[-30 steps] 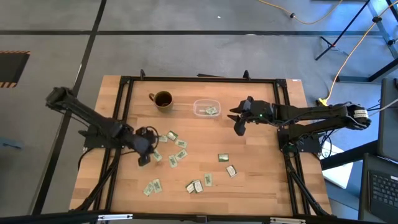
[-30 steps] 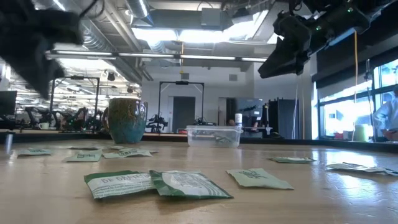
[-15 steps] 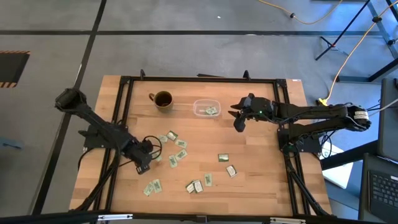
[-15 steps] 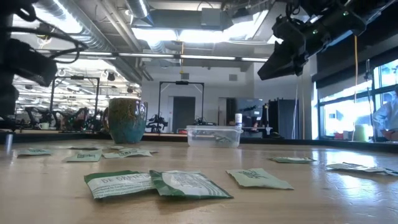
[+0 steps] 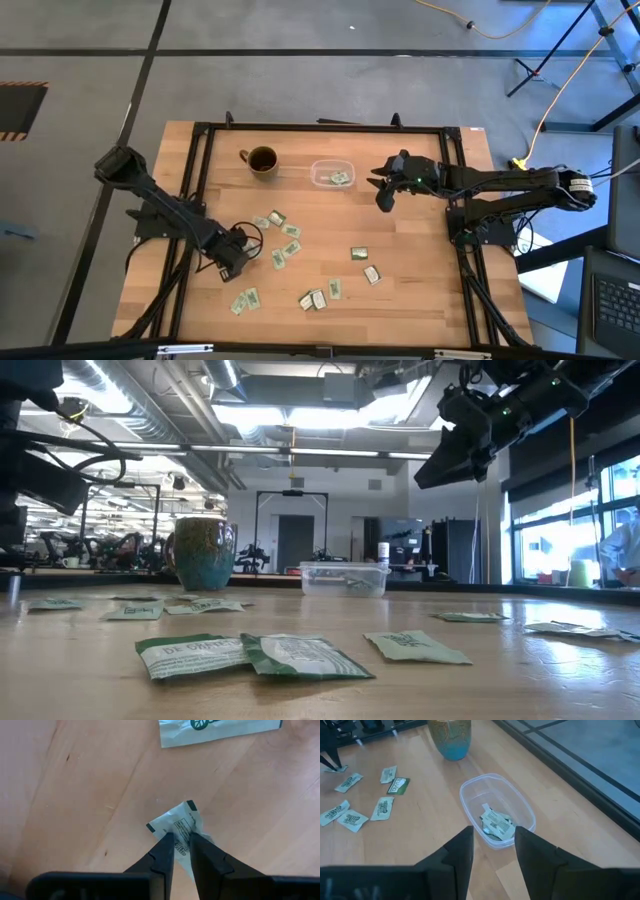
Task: Pick and place Stevia / Truvia into bins
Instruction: Put the stevia packet into the transparent container
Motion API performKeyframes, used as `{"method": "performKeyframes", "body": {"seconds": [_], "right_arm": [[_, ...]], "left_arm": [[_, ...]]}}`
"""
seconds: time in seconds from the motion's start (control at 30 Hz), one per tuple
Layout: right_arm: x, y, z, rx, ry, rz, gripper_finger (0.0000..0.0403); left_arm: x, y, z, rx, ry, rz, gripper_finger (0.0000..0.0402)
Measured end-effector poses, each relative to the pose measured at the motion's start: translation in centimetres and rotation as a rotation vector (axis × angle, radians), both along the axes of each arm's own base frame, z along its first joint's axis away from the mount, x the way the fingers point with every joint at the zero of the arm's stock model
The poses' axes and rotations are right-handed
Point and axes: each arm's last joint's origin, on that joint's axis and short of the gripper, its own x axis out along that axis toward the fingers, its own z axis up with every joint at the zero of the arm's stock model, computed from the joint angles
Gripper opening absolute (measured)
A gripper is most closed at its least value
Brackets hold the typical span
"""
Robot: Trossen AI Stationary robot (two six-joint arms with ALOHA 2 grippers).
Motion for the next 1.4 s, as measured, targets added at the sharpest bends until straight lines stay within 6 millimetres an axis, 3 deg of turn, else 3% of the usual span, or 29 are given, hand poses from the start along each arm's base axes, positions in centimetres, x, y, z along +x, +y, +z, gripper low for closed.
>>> {"method": "performKeyframes", "body": {"seconds": [0.33, 0.5, 0.73, 0.9, 1.07, 1.2, 1.4], "right_arm": [[0.0, 0.0, 0.0, -0.005, 0.004, 0.003, 0.0147], [0.0, 0.0, -0.1, -0.004, 0.009, 0.004, 0.0147], [0.0, 0.0, -0.1, -0.022, 0.017, 0.015, 0.0147], [0.0, 0.0, 0.0, -0.024, 0.018, 0.016, 0.0147], [0.0, 0.0, 0.0, -0.025, 0.017, 0.017, 0.0147], [0.0, 0.0, 0.0, -0.025, 0.017, 0.016, 0.0147], [0.0, 0.0, 0.0, -0.028, 0.013, 0.018, 0.0147]], "left_arm": [[-0.3, 0.2, 0.8, -0.025, -0.053, 0.0, 0.0006], [-0.2, 0.6, 1.8, -0.055, -0.122, 0.011, 0.0007], [2.3, 2.1, 4.1, 0.018, -0.497, -0.095, 0.0004], [5.1, 4.8, 6.5, 0.209, -0.803, -0.203, 0.0006], [7.2, 8.7, 7.9, 0.396, -0.952, -0.262, 0.0003], [8.4, 12.0, 8.5, 0.533, -0.993, -0.295, 0.0004], [11.5, 16.1, 10.1, 0.677, -0.908, -0.335, 0.0005]]}}
